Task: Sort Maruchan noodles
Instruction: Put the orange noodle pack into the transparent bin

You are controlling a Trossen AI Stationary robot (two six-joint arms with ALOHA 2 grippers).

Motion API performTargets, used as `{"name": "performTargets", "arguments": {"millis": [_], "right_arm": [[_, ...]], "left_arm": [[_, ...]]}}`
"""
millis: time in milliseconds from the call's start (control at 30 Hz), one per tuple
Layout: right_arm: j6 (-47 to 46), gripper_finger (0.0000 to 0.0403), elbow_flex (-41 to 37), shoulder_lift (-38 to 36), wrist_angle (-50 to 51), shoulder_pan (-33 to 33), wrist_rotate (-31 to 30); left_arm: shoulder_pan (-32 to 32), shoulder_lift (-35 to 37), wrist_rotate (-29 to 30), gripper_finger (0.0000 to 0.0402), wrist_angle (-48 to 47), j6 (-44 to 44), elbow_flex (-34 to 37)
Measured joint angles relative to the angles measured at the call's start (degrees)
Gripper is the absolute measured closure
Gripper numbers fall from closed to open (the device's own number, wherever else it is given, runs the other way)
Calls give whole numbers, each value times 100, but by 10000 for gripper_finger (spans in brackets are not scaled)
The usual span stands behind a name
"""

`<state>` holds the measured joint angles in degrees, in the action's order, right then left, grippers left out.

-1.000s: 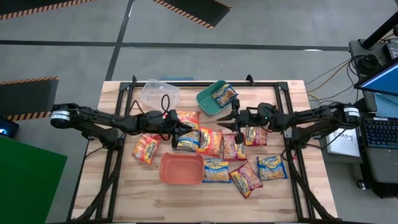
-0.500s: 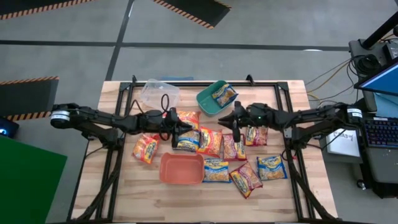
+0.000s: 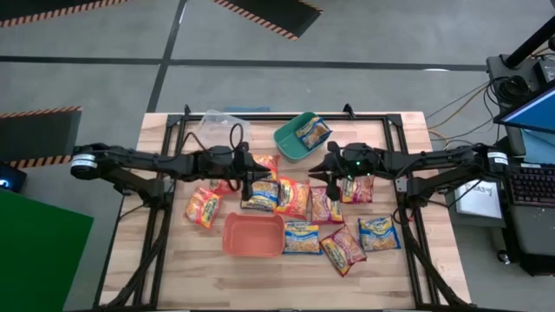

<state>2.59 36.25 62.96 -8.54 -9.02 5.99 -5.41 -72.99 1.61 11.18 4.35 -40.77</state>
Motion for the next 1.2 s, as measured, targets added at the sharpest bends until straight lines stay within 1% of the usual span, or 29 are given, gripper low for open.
{"name": "performTargets", "arguments": {"millis": [100, 200, 300, 367, 533, 600, 700, 767, 833, 900, 967, 1033, 1100, 1200], "right_arm": [[410, 344, 0, -196, -196, 0, 1], [557, 344, 0, -382, -196, 0, 1], [551, 344, 0, -501, -145, 0, 3], [549, 344, 0, -527, -59, 0, 6], [538, 344, -4, -486, 7, 0, 12], [492, 344, -14, -479, 50, 0, 17], [492, 344, -20, -472, 46, 0, 16], [492, 344, -20, -477, 55, -11, 16], [488, 344, -20, -477, 55, -11, 16], [490, 344, -20, -477, 56, -11, 14], [490, 344, -20, -477, 55, -13, 5], [496, 344, -20, -477, 58, -13, 1], [515, 344, -20, -477, 55, -13, 1], [558, 344, -20, -477, 58, -13, -1]], "left_arm": [[-4, 0, 0, 361, -617, -100, -202], [-7, 0, 0, 356, -1345, -129, -394], [-5, 0, -8, 342, -2238, 96, -591], [5, 0, -118, 329, -2825, 272, -741], [60, 0, -267, 275, -4248, 517, -1050], [94, 0, -262, 246, -4464, 493, -1065], [158, 0, -256, 203, -4533, 353, -977], [180, 0, -256, 180, -4923, 239, -944], [188, 0, -180, 163, -5523, 273, -943], [188, 0, 115, 155, -6030, 520, -918], [198, 0, 393, 154, -6236, 739, -836], [271, 2, 454, 156, -6236, 777, -699], [357, 2, 542, 161, -6131, 657, -568], [379, 2, 841, 169, -5810, 363, -395]]}}
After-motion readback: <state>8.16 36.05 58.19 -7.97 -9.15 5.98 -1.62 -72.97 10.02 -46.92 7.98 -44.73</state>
